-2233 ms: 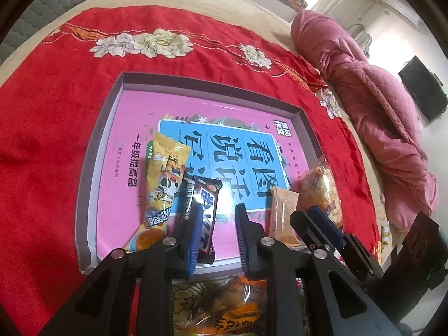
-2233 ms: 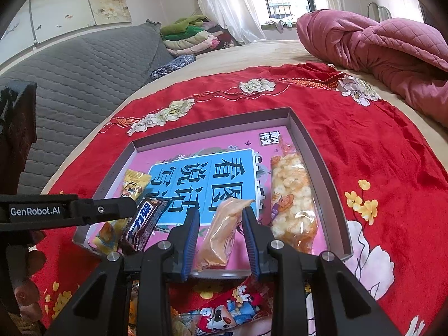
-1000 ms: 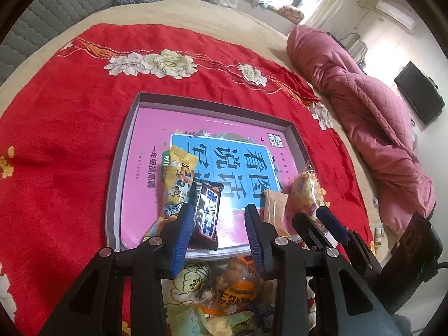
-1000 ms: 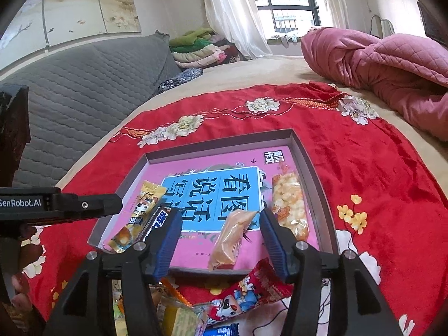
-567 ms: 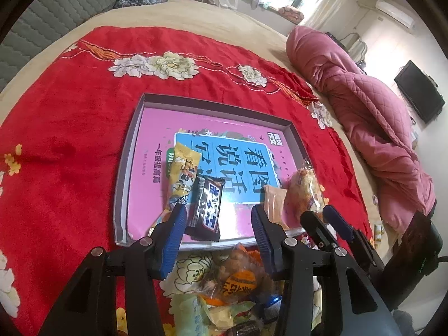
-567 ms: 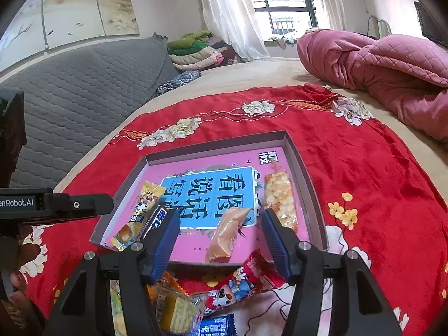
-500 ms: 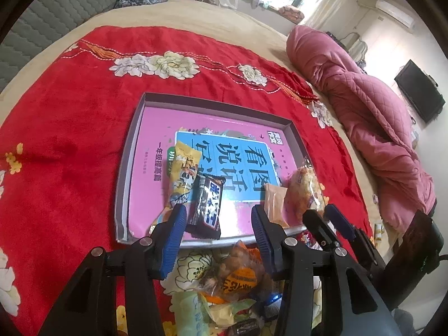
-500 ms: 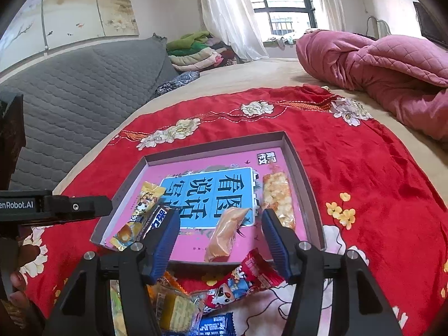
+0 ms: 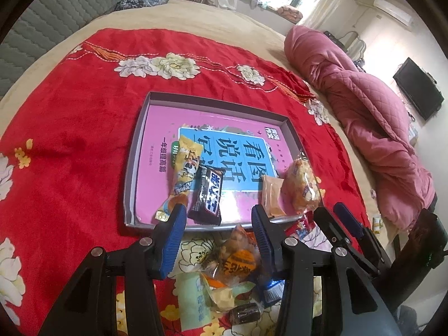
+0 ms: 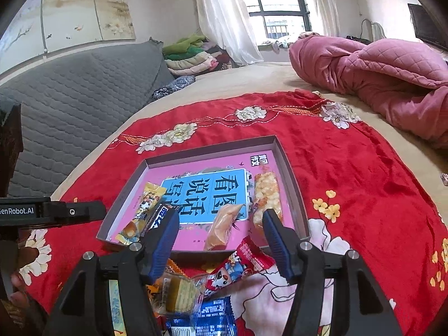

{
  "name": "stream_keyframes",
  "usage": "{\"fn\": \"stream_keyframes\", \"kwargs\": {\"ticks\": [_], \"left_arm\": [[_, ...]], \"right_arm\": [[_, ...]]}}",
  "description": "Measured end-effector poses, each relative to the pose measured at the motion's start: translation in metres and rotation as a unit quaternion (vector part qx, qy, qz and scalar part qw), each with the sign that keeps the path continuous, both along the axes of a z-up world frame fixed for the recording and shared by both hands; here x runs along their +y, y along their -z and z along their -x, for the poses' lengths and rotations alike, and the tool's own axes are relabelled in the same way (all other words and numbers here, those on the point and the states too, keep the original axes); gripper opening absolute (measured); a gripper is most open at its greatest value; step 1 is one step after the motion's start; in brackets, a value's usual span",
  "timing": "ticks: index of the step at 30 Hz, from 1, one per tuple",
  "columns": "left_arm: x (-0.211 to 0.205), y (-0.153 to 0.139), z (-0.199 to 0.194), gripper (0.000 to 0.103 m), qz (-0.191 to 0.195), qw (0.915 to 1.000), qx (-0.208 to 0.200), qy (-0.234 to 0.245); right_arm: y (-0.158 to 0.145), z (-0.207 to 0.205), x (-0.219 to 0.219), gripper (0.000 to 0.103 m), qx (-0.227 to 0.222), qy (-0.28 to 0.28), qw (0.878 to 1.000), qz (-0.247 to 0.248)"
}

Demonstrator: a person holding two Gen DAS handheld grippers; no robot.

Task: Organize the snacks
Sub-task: 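Withdraw both open tools from the box toward the snacks on the cloth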

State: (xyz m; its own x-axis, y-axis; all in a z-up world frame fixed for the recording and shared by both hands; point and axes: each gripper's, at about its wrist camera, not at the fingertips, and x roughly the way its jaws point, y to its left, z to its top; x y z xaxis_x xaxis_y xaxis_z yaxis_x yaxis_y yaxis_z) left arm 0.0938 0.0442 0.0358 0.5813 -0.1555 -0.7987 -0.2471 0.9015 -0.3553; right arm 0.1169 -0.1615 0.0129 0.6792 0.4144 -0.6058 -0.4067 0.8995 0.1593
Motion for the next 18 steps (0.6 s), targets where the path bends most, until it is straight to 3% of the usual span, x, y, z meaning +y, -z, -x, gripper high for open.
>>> {"fn": "stream_keyframes", "kwargs": {"ticks": [18], "left_arm": [[-0.011, -0.003, 0.016, 0.050, -0.003, 0.9997, 0.004, 0.025]], "right_arm": [[-0.012, 0.030, -0.017, 0.076, 0.012, 0.007, 1.000, -0.010]]}}
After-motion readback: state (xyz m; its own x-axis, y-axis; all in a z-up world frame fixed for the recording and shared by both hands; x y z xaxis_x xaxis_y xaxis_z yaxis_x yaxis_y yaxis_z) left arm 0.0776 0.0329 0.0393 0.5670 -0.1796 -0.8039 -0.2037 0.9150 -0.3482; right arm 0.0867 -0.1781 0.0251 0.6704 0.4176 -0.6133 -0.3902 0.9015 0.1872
